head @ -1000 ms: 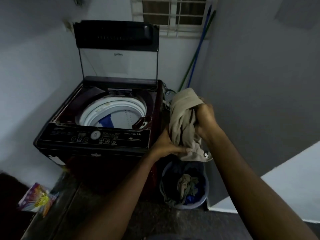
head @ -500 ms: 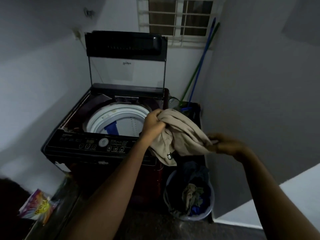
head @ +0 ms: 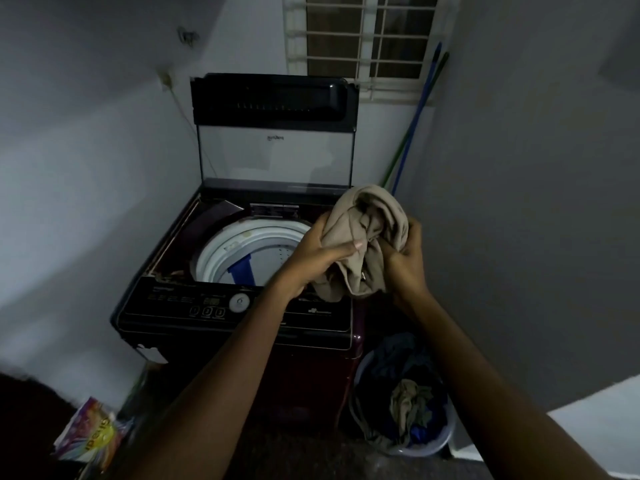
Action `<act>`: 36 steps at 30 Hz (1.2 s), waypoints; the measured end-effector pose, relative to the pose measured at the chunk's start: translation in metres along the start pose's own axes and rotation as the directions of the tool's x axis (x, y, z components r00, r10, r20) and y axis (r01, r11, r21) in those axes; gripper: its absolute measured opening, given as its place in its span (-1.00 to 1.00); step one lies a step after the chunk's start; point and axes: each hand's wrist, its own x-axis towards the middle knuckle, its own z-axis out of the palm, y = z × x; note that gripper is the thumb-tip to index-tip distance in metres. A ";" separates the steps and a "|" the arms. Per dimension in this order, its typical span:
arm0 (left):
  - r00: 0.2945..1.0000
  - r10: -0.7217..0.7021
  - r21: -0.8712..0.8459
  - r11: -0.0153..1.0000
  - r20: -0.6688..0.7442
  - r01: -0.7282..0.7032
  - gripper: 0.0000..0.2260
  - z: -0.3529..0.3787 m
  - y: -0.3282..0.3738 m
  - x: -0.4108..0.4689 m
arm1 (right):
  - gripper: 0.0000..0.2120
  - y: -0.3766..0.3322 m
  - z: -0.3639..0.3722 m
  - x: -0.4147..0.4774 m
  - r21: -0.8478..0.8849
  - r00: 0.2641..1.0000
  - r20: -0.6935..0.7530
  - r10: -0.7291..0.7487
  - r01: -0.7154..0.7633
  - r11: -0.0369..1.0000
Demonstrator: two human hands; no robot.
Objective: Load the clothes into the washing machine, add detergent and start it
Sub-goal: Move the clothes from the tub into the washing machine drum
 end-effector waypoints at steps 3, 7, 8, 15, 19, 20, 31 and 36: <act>0.998 -0.005 -0.022 1.000 -0.058 0.004 -0.55 -0.016 -0.010 0.001 | -0.64 0.000 0.034 0.001 0.055 0.997 -0.023 0.079 -0.077 0.996; 0.984 -0.048 -0.037 0.998 -0.171 0.042 -0.68 -0.039 -0.021 0.010 | -0.76 0.007 0.058 0.007 0.120 0.968 0.083 0.237 -0.246 0.962; 0.980 -0.063 -0.041 0.998 -0.191 0.056 -0.70 -0.045 -0.024 0.013 | -0.75 0.009 0.060 0.009 0.114 0.958 0.126 0.256 -0.271 0.956; 0.949 -0.118 -0.045 0.993 -0.291 0.109 -0.71 -0.078 -0.049 0.049 | -0.27 0.044 0.075 0.040 -0.183 0.930 0.302 0.208 -0.157 0.970; 0.936 -0.135 -0.010 0.990 -0.326 0.139 -0.72 -0.095 -0.058 0.068 | -0.46 0.062 0.096 0.063 -0.238 0.945 0.280 0.168 -0.101 0.966; 0.929 -0.145 0.000 0.988 -0.342 0.154 -0.72 -0.101 -0.060 0.072 | -0.48 0.065 0.102 0.068 -0.262 0.943 0.284 0.175 -0.099 0.960; 0.939 -0.198 0.131 0.961 -0.283 0.242 -0.73 -0.165 -0.093 0.124 | -0.51 0.106 0.163 0.106 -0.320 0.961 0.203 0.187 -0.116 0.940; 0.950 -0.273 0.133 0.947 -0.150 0.293 -0.72 -0.183 -0.119 0.148 | -0.48 0.128 0.184 0.104 -0.381 0.964 0.056 0.259 -0.219 0.898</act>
